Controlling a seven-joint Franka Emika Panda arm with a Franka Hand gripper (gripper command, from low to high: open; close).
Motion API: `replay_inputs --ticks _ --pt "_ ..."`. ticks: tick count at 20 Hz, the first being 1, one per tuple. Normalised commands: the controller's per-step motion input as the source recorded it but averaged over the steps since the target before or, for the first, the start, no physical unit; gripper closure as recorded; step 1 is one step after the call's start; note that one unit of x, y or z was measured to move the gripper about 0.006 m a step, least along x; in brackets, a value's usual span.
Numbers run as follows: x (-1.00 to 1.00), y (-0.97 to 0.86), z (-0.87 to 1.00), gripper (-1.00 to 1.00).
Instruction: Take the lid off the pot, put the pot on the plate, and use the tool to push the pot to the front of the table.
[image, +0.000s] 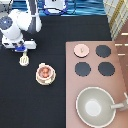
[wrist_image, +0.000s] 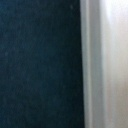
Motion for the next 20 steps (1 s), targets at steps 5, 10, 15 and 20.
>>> replay_inputs --ticks 5,10,15,20 --pt "-0.24 0.03 0.00 1.00" --pt "-0.32 0.21 0.38 1.00" --pt "-0.50 0.64 0.86 1.00" --pt "-0.52 0.67 0.83 1.00"
